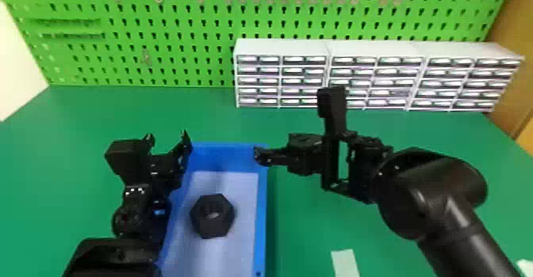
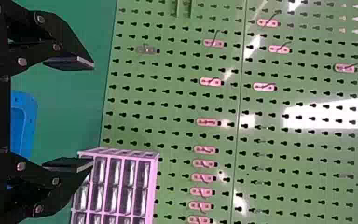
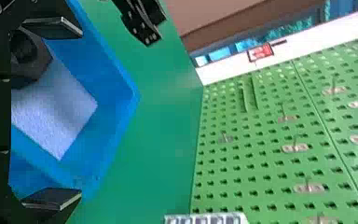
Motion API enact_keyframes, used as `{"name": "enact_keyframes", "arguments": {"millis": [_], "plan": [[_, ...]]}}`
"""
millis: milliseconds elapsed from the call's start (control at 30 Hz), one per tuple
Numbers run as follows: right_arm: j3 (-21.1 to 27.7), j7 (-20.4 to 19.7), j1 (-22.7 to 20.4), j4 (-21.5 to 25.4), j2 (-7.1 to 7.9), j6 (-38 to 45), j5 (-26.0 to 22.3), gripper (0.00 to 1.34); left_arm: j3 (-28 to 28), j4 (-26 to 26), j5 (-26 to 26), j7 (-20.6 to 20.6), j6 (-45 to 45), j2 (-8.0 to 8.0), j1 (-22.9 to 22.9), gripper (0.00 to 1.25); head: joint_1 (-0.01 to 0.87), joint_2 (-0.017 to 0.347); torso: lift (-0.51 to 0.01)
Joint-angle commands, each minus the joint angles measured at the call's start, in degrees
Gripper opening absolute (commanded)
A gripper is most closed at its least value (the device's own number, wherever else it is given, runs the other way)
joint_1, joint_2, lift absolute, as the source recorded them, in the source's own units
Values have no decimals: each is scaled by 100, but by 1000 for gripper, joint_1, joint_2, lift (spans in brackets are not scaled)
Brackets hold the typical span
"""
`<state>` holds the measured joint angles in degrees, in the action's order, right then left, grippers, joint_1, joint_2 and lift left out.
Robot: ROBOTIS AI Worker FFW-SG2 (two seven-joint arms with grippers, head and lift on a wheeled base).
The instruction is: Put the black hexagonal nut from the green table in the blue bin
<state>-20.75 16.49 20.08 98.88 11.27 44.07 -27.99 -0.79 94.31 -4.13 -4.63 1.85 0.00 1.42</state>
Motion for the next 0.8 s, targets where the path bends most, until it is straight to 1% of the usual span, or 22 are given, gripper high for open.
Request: {"name": "enact_keyframes", "arguments": {"millis": [0, 467, 667, 767], "plan": [[335, -50, -119, 9, -46, -145, 127, 1230, 0, 0, 0, -3, -1, -15, 17, 738, 657, 57, -95], [1407, -498, -576, 211, -283, -681, 593, 1230, 18, 0, 0, -3, -1, -15, 43, 738, 657, 57, -95], [1847, -647, -822, 352, -433, -945, 909, 1230, 0, 0, 0, -3, -1, -15, 43, 738, 657, 57, -95], [2005, -709, -910, 396, -450, -1050, 1050, 1229, 0, 0, 0, -3, -1, -15, 43, 738, 657, 57, -95]]}}
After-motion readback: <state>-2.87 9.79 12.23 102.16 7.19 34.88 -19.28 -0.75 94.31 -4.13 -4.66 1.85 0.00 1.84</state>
